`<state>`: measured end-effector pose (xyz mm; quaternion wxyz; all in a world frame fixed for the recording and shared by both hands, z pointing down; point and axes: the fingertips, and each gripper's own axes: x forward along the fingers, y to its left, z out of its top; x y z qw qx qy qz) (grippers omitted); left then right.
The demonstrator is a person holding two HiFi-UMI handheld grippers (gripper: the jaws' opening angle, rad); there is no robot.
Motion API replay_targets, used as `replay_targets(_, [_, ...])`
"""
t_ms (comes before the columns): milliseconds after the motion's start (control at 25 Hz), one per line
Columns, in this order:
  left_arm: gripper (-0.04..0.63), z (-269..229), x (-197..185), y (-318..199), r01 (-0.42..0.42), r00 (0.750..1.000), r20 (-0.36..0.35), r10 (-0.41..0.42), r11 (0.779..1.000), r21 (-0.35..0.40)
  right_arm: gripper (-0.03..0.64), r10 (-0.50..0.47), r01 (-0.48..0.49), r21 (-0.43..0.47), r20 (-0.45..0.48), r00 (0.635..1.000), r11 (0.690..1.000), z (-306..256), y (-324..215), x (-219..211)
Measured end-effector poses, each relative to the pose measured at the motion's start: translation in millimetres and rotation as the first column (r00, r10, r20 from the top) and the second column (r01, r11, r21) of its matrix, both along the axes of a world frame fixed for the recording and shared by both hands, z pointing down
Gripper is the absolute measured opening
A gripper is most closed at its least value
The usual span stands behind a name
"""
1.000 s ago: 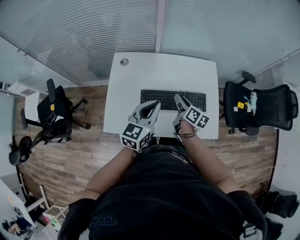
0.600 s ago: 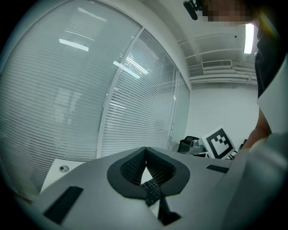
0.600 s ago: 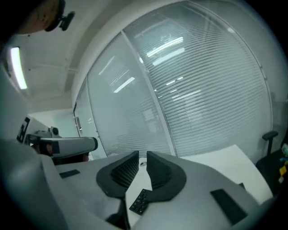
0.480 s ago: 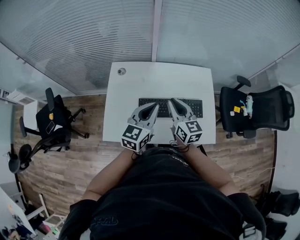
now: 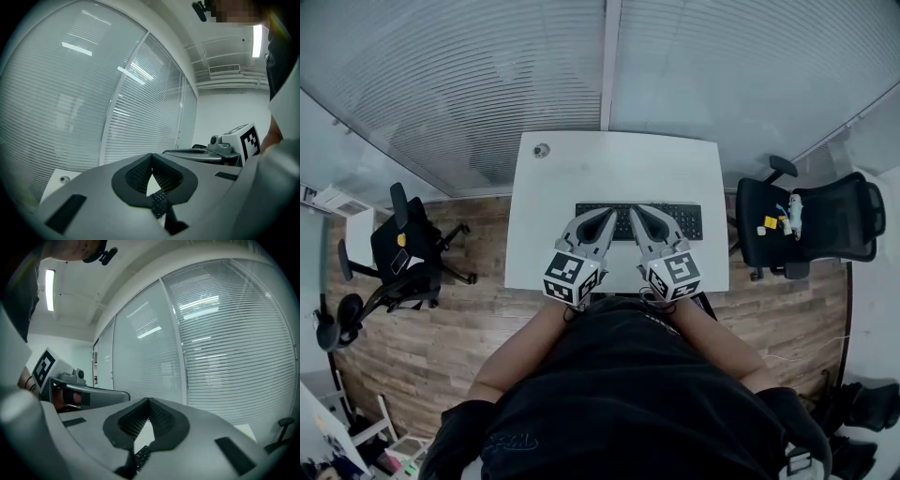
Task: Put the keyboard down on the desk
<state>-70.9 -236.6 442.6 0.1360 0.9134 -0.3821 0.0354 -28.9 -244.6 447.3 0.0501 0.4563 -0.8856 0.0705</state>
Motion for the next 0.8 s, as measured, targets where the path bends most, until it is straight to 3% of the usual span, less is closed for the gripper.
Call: replay_targets(800, [0.015,10.0,32.9,29.0,-0.042,0.999,0.004,0.042,0.999,-0.03,0.023,0.031,-0.031,-0.04,0.006,0.999,0.999,14.9,37.3,32.4])
